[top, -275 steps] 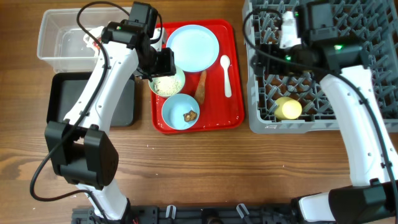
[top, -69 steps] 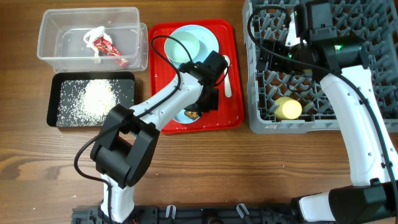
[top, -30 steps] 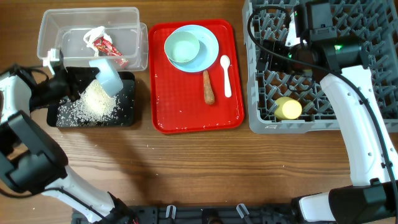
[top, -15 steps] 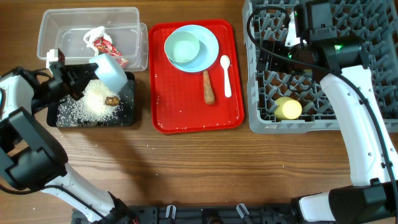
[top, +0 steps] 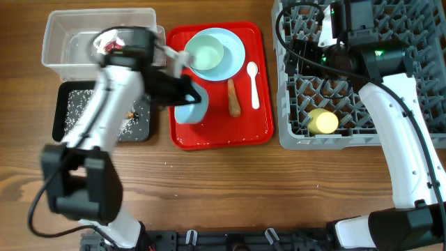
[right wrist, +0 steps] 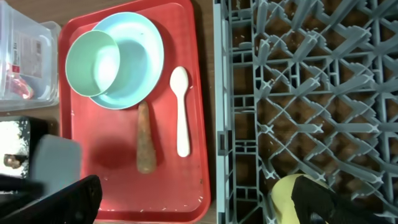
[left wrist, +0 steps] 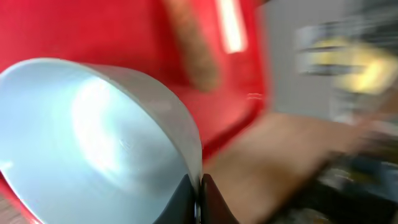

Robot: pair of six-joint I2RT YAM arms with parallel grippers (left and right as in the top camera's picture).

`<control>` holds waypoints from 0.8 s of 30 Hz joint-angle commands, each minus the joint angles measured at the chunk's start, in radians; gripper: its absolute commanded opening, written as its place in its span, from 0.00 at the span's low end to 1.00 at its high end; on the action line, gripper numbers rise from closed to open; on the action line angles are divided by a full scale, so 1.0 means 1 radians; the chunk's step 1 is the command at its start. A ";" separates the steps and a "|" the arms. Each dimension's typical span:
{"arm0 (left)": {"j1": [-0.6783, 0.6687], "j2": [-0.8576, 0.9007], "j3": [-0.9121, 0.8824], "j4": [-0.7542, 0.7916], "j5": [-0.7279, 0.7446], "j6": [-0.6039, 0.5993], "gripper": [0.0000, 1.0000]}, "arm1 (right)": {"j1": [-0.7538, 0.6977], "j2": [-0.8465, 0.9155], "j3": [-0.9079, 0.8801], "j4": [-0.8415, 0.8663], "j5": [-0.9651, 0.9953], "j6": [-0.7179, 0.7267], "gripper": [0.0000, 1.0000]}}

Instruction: Sort waste into correct bins and load items into the dishwasher rack

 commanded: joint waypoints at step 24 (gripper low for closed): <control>-0.248 0.129 0.243 0.154 -0.415 -0.314 0.64 | 0.000 0.011 0.008 -0.006 -0.026 -0.017 1.00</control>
